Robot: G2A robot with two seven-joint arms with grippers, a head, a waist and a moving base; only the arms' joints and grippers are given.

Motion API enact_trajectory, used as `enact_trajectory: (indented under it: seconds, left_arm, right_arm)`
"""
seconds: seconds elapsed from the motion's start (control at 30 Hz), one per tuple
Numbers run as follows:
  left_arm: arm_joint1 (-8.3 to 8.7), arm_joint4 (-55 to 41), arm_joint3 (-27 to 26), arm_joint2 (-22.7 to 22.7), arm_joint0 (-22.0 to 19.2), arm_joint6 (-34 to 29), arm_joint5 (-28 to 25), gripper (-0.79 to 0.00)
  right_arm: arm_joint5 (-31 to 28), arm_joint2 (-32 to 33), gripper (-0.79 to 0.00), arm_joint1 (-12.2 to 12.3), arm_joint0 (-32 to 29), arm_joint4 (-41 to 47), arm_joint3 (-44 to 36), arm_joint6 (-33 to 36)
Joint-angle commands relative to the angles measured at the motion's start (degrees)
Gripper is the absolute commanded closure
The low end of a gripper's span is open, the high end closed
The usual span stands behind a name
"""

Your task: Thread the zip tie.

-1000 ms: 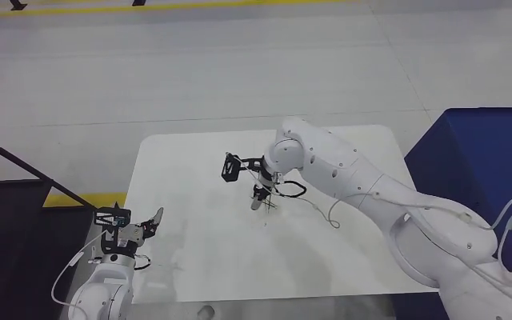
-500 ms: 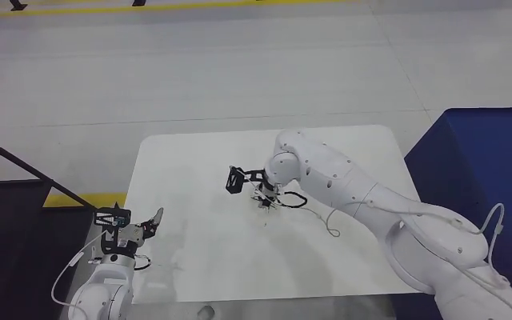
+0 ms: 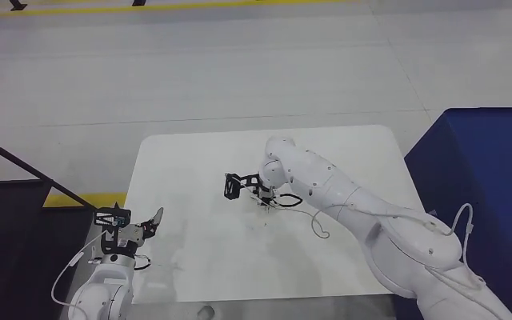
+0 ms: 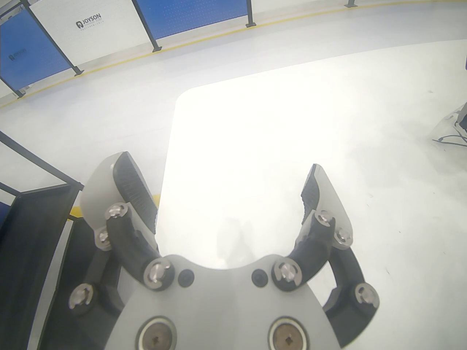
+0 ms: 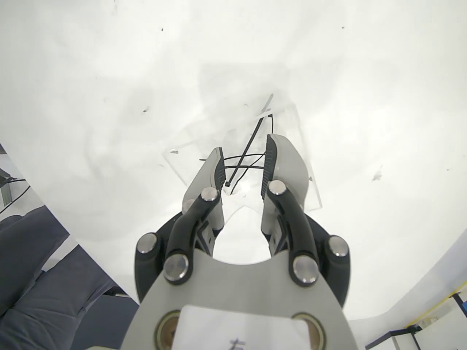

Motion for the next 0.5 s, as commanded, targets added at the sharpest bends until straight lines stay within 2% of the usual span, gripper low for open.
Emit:
enact_trajectory:
  seconds: [0.0, 0.03, 0.07, 0.23, 0.47]
  left_arm:
    - [0.00, 0.00, 0.00, 0.00, 0.00, 0.00, 0.00, -0.785]
    - [0.00, 0.00, 0.00, 0.00, 0.00, 0.00, 0.00, -0.785]
    - [0.00, 0.00, 0.00, 0.00, 0.00, 0.00, 0.00, -0.785]
    - [0.00, 0.00, 0.00, 0.00, 0.00, 0.00, 0.00, -0.785]
    - [0.00, 0.00, 0.00, 0.00, 0.00, 0.00, 0.00, -0.785]
  right_arm:
    - [-0.57, 0.00, -0.185, -0.80, 0.06, -0.31, 1.69, -0.62]
    - [-0.87, 0.00, -0.126, -1.21, 0.05, -0.66, 2.54, -1.07]
    - [-1.14, 0.00, -0.102, -1.61, 0.03, -1.14, 3.40, -1.59]
    - [-2.45, 0.00, -0.148, -3.62, -0.07, -3.08, 7.80, -4.12]
    - [-4.23, 0.01, -0.105, -5.83, 0.05, -4.65, 12.41, -7.04]
